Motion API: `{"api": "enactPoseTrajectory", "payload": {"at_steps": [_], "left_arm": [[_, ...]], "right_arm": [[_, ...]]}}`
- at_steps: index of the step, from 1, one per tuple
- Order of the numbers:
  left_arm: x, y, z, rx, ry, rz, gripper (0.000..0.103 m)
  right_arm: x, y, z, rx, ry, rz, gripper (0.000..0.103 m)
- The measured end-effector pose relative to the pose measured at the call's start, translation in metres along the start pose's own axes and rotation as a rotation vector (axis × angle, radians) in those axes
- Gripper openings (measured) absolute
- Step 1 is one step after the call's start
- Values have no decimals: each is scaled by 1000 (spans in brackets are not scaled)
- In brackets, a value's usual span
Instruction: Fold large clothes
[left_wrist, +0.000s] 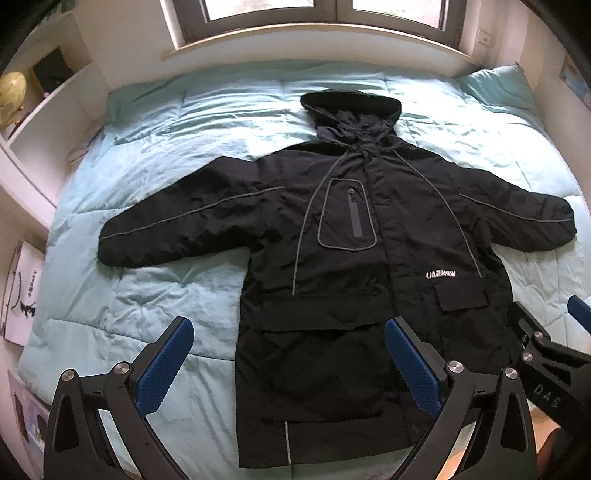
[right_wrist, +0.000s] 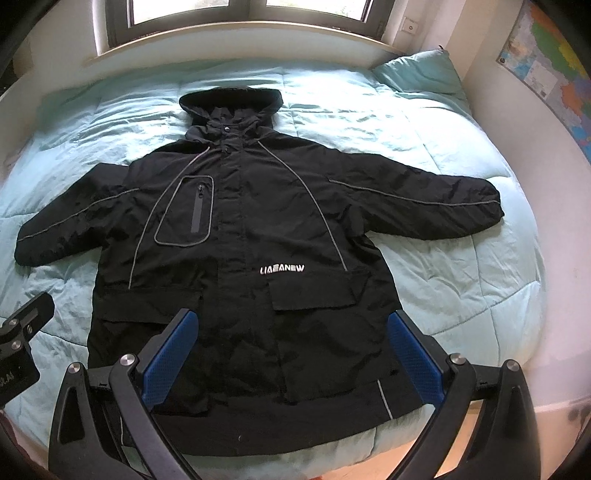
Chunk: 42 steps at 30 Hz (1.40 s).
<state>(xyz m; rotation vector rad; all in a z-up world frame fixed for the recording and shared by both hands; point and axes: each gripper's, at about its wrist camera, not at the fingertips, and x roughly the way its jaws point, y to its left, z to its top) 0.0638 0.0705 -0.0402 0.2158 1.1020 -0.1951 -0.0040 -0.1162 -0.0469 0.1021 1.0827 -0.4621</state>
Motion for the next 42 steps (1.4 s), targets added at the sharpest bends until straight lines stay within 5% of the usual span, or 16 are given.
{"api": "enactPoseTrajectory", "payload": {"at_steps": [9,22,27,35,42], "left_arm": [[-11,-46,14,-56,-22,44,103],[8,-184,41,22,-33,7,103],[35,-232,62,60,-8,-50,103],[83,-298,92,159,37,-33,103],[156,-355,121,228,112,-120,103]], "right_arm": [[10,-49,24,-35,-37,32,103],[80,-228,54,96,-18,-17,103],[123,-327,64,244,-13,-23,102],[220,-514,78,582,23,55,90],[280,-575,93,695,38,142,89]]}}
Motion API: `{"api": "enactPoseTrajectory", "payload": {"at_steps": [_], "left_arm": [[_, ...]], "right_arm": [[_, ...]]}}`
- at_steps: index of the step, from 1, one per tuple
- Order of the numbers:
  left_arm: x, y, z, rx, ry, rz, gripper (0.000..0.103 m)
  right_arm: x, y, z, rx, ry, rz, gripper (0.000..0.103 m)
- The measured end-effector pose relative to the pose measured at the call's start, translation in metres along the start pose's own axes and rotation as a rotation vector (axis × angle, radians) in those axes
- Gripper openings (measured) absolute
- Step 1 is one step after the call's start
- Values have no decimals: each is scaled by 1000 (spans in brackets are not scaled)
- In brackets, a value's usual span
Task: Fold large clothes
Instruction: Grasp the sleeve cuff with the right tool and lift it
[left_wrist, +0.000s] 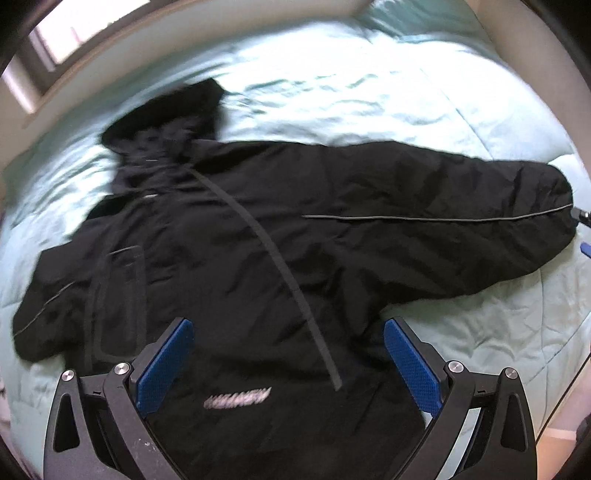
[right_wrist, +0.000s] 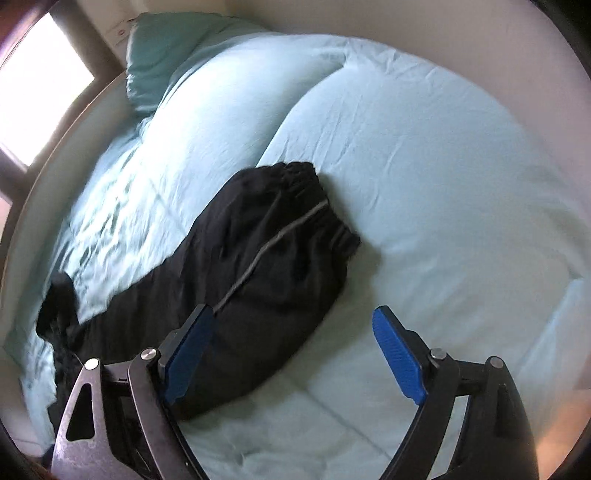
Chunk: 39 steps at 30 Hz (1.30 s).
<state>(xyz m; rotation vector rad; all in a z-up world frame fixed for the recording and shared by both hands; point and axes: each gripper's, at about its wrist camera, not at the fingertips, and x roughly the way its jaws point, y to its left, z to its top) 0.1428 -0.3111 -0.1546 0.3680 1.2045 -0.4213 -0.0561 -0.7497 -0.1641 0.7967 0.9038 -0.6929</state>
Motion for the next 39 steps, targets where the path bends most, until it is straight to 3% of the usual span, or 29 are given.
{"api": "enactPoseTrajectory", "payload": {"at_steps": [2,5,6,7,8,10,14,16,20,24,29,34,39], "left_arm": [[27,-12,15,20,26,-27,103],[62,-28,35,50,42,-84,102],[74,-34,42,64,46,-111,100],[82,-38,47,75,51,-122,95],[90,-43,52,87,58,-132,91],[105,-50,60,100,84,-175,79],[125,-60,65,102,90,-243,78],[141,-64,66,94,108,-247,78],[163,-75,63,146,145,-184,78],[133,-67,53,179,106,-224,78],[82,-13,29,112,44,-272,78],[37,72,2,14,-39,-210,78],[6,168,-28,-114,-91,-113,78]], "right_arm": [[21,-2,7,28,27,25,88],[52,-6,12,94,64,89,71],[55,-3,13,90,49,89,61],[52,2,13,71,35,104,37],[44,12,12,36,13,134,25],[19,33,8,-26,-47,144,16],[-37,51,10,-105,-214,125,15],[-23,43,17,-75,-178,120,14],[59,28,7,-42,-10,-93,14],[55,37,8,-28,-14,-114,14],[-5,115,-9,-213,-122,-43,14],[-24,214,-47,-375,-123,64,14],[-29,322,-113,-569,-92,114,14]]}}
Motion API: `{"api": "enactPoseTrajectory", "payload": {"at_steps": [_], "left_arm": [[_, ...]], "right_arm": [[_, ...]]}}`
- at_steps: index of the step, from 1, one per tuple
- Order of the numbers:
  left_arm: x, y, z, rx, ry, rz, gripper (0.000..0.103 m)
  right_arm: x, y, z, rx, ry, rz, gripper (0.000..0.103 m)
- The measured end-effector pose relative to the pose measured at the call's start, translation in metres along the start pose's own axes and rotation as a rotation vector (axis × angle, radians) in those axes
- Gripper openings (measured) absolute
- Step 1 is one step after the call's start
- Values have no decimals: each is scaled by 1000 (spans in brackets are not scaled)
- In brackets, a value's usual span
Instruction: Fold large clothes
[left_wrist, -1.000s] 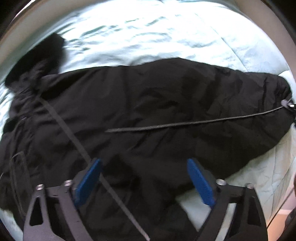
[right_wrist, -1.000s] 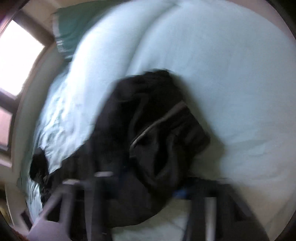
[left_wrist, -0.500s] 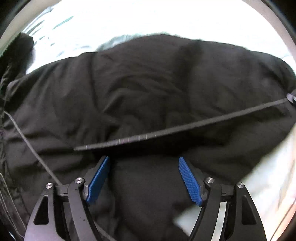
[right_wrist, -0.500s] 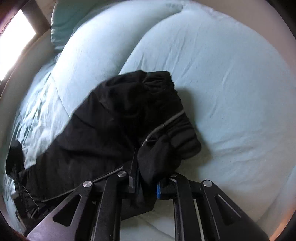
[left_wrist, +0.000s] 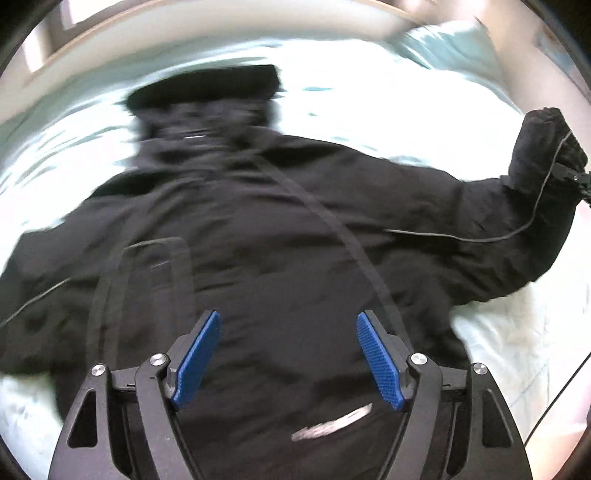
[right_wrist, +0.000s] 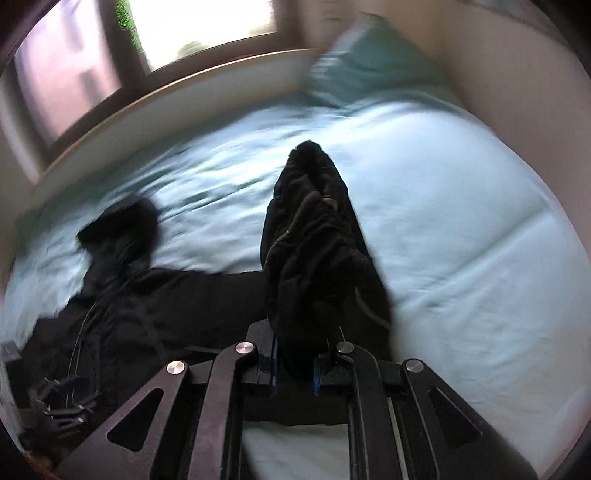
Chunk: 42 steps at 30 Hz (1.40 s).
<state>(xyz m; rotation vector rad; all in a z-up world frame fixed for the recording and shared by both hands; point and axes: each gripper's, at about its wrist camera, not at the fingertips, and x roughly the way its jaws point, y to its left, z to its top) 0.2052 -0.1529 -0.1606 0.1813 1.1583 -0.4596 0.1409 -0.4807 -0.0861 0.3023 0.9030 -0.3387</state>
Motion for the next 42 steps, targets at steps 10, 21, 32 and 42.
{"api": "enactPoseTrajectory", "payload": {"at_steps": [10,21,32,42], "left_arm": [[-68,151,-51,-194,-62,88,78],[-67,274,-66,-230,-14,147,78],[-27,346,-38,-280,-9,66,78],[43,305,9,-299,35,-319,78]], "right_arm": [[20,267,-45,-279,101,175,14],[146,484,-131,-522,314,154,18],[151,482,-150,-536,458,397,60],[129,326,-93,-269,335,208,70]]}}
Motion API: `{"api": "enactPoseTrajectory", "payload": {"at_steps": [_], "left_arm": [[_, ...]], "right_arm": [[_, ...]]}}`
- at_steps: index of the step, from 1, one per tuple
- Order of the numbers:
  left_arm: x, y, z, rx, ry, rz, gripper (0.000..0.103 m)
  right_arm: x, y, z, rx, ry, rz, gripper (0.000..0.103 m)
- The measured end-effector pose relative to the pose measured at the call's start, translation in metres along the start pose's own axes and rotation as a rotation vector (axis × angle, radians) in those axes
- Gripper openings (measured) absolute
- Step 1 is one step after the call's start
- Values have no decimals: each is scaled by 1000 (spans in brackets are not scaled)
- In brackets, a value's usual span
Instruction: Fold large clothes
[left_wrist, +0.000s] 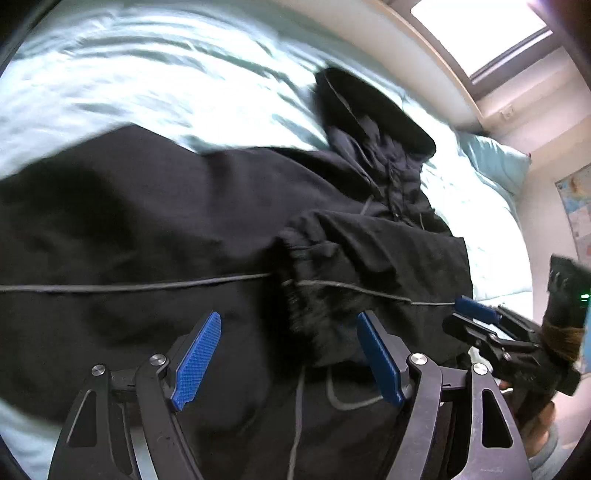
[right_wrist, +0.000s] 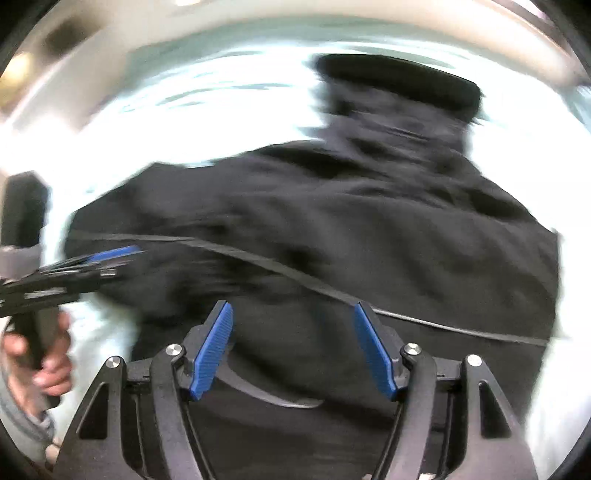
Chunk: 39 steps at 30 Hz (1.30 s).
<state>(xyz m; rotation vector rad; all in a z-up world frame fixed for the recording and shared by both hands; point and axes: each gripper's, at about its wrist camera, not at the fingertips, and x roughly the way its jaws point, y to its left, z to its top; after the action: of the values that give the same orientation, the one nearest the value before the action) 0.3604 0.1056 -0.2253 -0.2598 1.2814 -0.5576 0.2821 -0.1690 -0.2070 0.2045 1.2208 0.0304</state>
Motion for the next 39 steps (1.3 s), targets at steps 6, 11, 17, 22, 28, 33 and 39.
{"api": "enactPoseTrajectory", "payload": {"at_steps": [6,11,17,22,28,33,39], "left_arm": [[51,-10,16,11,74,7,18],[-5,-30,25,47,-70,-38,17],[43,19,16,-12,132,96,18],[50,35,4,-56,114,51,25],[-26,50,-26,-80,-35,114,30],[-99,121,-69,-238,-137,215,32],[-193,230,-111,-541,-375,262,42]], "right_arm": [[3,-67,-23,170,30,-97,70],[-9,-95,-31,252,10,-100,70],[61,-86,-29,202,145,-147,70],[83,-88,-26,228,164,-184,79],[49,-83,-34,247,160,-163,79],[29,-66,-57,245,177,-157,79],[-1,-39,-74,200,161,-159,79]]}}
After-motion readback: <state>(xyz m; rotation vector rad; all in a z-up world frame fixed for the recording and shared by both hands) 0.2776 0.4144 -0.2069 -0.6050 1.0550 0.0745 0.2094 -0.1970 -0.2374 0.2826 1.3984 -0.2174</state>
